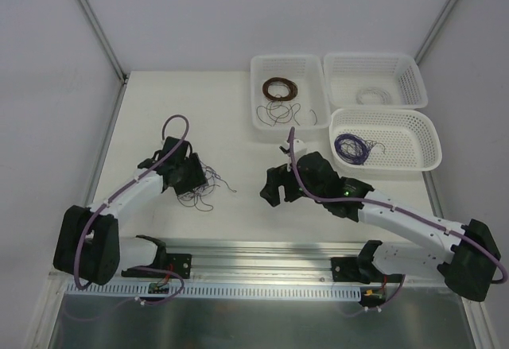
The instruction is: Untangle the cables
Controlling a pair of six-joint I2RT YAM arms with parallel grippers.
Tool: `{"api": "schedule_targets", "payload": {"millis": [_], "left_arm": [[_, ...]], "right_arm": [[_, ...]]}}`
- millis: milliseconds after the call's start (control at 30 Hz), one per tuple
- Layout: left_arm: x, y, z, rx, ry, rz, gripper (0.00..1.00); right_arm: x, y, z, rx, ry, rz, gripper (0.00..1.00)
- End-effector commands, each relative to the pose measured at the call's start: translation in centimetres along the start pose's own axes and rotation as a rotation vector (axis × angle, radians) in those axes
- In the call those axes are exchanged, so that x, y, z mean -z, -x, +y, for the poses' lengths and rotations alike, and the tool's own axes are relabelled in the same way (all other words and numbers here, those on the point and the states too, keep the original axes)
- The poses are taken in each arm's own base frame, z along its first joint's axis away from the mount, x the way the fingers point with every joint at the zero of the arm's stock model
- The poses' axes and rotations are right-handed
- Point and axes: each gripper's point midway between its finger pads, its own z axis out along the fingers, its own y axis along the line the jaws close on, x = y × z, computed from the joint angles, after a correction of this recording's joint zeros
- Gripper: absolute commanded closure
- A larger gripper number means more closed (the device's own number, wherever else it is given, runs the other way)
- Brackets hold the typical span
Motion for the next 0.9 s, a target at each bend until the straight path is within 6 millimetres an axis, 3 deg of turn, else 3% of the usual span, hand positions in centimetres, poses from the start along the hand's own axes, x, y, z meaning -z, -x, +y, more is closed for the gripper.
{"api": "schedule_targets", "payload": {"millis": [0, 67, 200, 267, 400, 600, 867], "left_arm": [[-0.7, 0.2, -3.5, 0.098, -0.113, 0.027, 0.48], [-0.9, -1.0, -5.1, 0.116, -0.147, 0.055, 0.56], [-0.2, -2.3, -9.7, 0.136, -0.253, 0.071, 0.59], [0.5, -2.4, -12.0, 0.166, -0.319, 0.070, 0.58], [1.5, -1.8, -13.7, 0.202, -0.375, 0.050, 0.43], [3.8, -1.7, -13.2, 0.187, -0.435, -0.005, 0.25], [6.1, -0.3, -8.7, 0.107, -0.304, -0.182, 0.18]], "right_arm": [[0.7, 1.6, 0.6, -0.021, 0.005, -0.117, 0.12], [1.0, 0.7, 1.0, 0.010, 0.021, -0.115, 0.12], [0.9, -0.4, 1.8, 0.049, 0.055, -0.119, 0.12], [0.8, -0.6, 2.6, 0.084, 0.084, -0.120, 0.12], [0.4, -1.3, 3.6, 0.144, 0.114, -0.104, 0.12], [-1.4, -2.5, 5.1, 0.218, 0.191, -0.030, 0.14], [-4.8, -2.2, 7.6, 0.327, 0.272, 0.023, 0.21]]}}
